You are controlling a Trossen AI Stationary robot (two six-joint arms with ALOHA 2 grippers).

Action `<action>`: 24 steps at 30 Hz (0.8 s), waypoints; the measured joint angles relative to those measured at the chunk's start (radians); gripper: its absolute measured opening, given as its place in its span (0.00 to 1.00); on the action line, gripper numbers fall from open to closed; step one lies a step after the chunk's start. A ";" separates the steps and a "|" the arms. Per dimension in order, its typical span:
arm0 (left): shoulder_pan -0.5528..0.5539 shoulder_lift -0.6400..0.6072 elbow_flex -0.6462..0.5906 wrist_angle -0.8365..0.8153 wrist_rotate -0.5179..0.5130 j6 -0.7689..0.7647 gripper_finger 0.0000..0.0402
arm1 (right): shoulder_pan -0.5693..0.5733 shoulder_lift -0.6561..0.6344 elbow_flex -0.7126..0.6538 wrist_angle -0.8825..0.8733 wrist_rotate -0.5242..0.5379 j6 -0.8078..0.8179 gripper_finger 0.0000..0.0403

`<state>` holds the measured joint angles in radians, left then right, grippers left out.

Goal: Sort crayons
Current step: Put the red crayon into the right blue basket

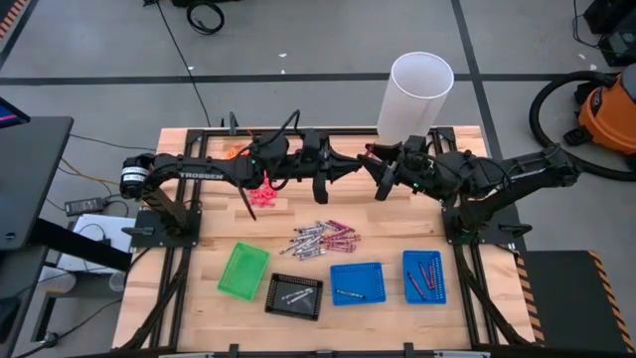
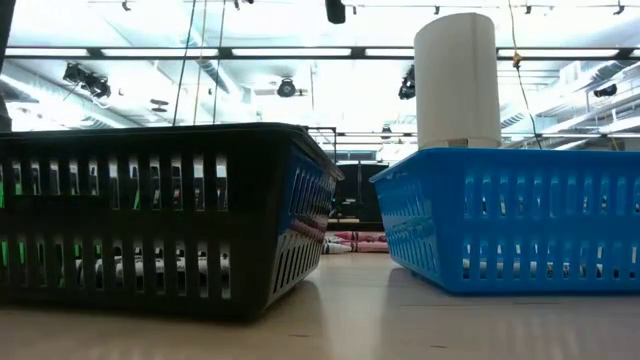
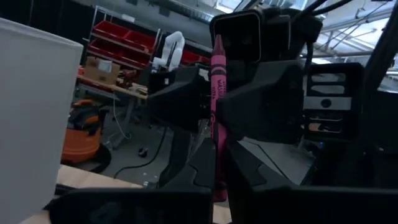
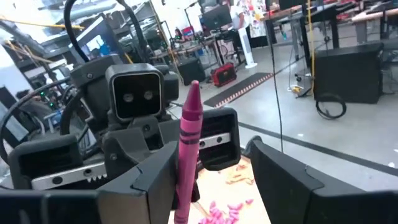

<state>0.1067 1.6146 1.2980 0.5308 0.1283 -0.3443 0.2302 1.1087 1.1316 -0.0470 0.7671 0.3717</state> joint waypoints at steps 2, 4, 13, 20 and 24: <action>0.000 0.000 0.000 -0.004 0.007 0.000 0.04 | 0.000 0.002 0.000 0.005 0.001 -0.008 0.49; 0.000 0.000 0.000 -0.003 0.007 0.000 0.04 | 0.000 0.003 0.000 0.011 -0.001 -0.008 0.46; 0.010 0.001 0.000 -0.008 0.005 0.000 0.04 | 0.000 0.003 0.000 0.011 -0.006 -0.006 0.23; 0.022 -0.001 0.003 -0.077 0.012 0.002 0.14 | -0.001 0.004 0.000 -0.014 -0.041 0.011 0.09; 0.024 0.001 0.000 -0.157 0.012 0.024 0.28 | -0.004 -0.009 0.000 -0.057 -0.048 0.057 0.09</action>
<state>0.1310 1.6157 1.2983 0.3738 0.1403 -0.3205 0.2260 1.0994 1.1320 -0.1045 0.7186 0.4287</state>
